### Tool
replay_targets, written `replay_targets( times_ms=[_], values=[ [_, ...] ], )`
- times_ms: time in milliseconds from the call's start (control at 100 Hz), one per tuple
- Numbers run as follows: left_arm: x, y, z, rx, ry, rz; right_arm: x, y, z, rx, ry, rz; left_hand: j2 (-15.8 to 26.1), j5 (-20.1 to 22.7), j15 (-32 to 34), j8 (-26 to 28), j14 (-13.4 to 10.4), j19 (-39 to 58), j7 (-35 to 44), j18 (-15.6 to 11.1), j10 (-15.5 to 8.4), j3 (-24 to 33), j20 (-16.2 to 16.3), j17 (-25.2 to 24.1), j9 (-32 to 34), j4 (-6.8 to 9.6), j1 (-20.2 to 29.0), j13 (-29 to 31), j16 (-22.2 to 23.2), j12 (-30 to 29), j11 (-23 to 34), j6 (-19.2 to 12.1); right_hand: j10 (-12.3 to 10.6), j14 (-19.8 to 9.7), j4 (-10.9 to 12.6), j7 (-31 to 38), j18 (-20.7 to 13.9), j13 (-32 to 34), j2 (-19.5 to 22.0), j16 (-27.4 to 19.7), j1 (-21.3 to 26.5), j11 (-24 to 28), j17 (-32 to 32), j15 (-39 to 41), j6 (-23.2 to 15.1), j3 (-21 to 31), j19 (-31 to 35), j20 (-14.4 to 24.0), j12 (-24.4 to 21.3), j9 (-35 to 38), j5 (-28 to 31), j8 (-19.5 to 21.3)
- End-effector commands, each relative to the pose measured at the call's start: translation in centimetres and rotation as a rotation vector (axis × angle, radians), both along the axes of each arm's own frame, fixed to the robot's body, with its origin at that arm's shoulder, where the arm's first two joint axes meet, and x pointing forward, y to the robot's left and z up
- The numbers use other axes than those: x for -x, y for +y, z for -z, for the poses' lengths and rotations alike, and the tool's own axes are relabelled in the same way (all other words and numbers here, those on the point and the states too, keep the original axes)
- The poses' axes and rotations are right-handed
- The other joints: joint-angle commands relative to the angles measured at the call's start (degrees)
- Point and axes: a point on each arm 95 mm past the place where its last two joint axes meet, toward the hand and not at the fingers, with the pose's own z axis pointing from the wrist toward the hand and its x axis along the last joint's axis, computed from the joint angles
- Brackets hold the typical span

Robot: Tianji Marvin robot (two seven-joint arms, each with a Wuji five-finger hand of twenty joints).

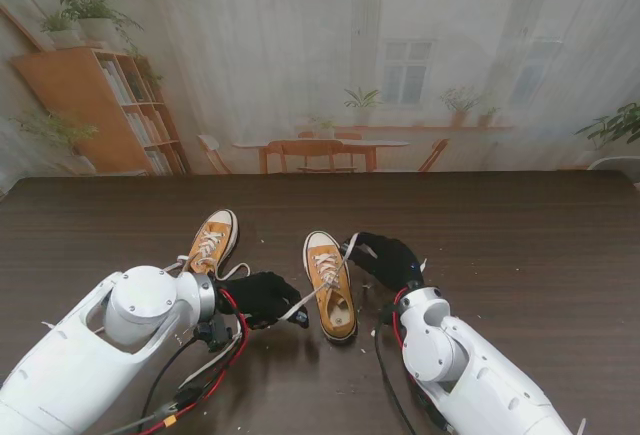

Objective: Tie the shoelaces into a bow on the shoes

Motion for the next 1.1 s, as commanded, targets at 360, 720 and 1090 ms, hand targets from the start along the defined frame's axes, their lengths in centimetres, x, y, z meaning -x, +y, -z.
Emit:
replay_targets(
  times_ms=[360,720,1090],
  values=[
    [0.8,-1.1,2.5,0.281,0.184,-0.15,-0.1,-0.1,-0.3,-0.01,-0.011,-0.013,1.8,0.4,0.7,-2.0,1.7,8.1,-0.7,1.6,1.7,-5.3,-0.1,0.4,2.7,-1.17,4.1,1.8,-0.9,1.3,-0.6,-7.3,0.3,-1.5,-2.5,-0.2,0.1,0.9,-2.8,1.3,1.2,0.5,1.5,4.6,-2.2,-2.4,16.9,0.9,1.2,3.8,1.7,-0.3],
    [0.7,-1.7,2.9,0.401,0.097,-0.431,-0.2,0.0,-0.4,-0.091,-0.076,-0.014,1.2,0.5,0.5,-2.2,4.4,7.1,-3.3,5.7,3.7,-4.8,1.0,0.2,2.8,-0.59,3.1,1.7,-0.6,2.9,-2.3,-8.5,0.0,-1.0,-2.2,1.1,0.3,0.9,-9.4,1.8,4.4,0.4,1.5,4.9,-3.7,0.4,16.9,1.1,0.8,5.4,7.1,-0.2],
    [0.6,-2.8,3.3,0.413,-0.08,-0.542,0.1,0.5,-0.3,-0.202,-0.048,-0.028,-5.6,-3.7,-4.2,-3.2,3.9,4.1,-20.3,5.2,3.2,17.4,-0.2,0.0,-3.3,-2.58,-10.8,1.7,-1.8,4.1,-5.6,-7.3,0.1,-0.5,-2.8,4.0,0.2,0.9,-14.6,1.1,7.5,-0.1,1.3,4.3,0.0,2.7,16.9,0.0,0.6,4.5,15.8,0.0]
  ],
)
